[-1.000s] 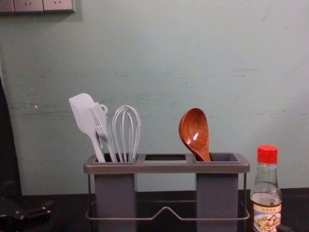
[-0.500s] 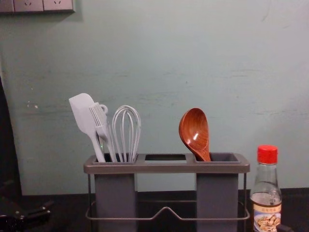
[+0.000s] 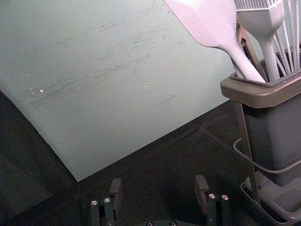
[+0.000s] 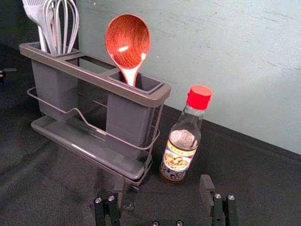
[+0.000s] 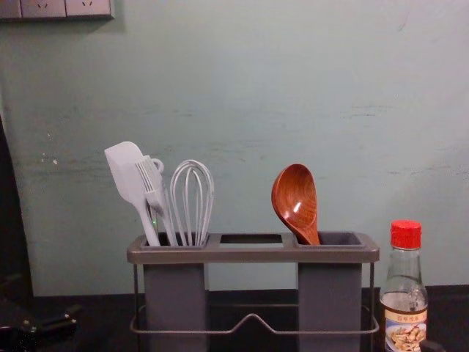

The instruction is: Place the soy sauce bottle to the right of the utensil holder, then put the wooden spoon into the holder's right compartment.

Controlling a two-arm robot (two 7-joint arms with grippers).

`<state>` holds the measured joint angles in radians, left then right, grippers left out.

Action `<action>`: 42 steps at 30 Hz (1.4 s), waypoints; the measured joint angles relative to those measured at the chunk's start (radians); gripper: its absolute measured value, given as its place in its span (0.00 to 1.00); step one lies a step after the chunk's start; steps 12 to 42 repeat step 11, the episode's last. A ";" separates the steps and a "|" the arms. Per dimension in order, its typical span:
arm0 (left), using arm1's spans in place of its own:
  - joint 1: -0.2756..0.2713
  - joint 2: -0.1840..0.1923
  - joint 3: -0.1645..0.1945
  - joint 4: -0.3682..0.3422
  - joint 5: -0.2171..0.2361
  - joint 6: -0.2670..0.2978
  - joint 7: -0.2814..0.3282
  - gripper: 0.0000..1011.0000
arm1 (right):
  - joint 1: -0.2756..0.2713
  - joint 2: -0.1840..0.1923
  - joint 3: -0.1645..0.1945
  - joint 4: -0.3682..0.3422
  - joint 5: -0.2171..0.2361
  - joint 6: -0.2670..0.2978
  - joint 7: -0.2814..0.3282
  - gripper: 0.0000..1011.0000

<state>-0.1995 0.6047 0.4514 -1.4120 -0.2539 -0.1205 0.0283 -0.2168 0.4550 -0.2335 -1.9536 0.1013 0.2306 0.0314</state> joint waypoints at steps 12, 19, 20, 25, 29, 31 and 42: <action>0.000 0.000 0.000 0.000 0.000 0.000 0.000 1.00 | 0.000 0.000 0.000 0.000 0.000 0.000 0.000 0.99; 0.000 0.000 0.000 0.000 0.000 0.000 0.000 1.00 | 0.000 0.000 0.000 0.000 0.000 0.000 0.000 0.99; 0.000 0.000 0.000 0.000 0.000 0.000 0.000 1.00 | 0.000 0.000 0.000 0.000 0.000 0.000 0.000 0.99; 0.000 0.000 0.000 0.000 0.000 0.000 0.000 1.00 | 0.000 0.000 0.000 0.000 0.000 0.000 0.000 0.99; 0.000 0.000 0.000 0.000 0.000 0.000 0.000 1.00 | 0.000 0.000 0.000 0.000 0.000 0.000 0.000 0.99; 0.000 0.000 0.000 0.000 0.000 0.000 0.000 1.00 | 0.000 0.000 0.000 0.000 0.000 0.000 0.000 0.99; 0.000 0.000 0.000 0.000 0.000 0.000 0.000 1.00 | 0.000 0.000 0.000 0.000 0.000 0.000 0.000 0.99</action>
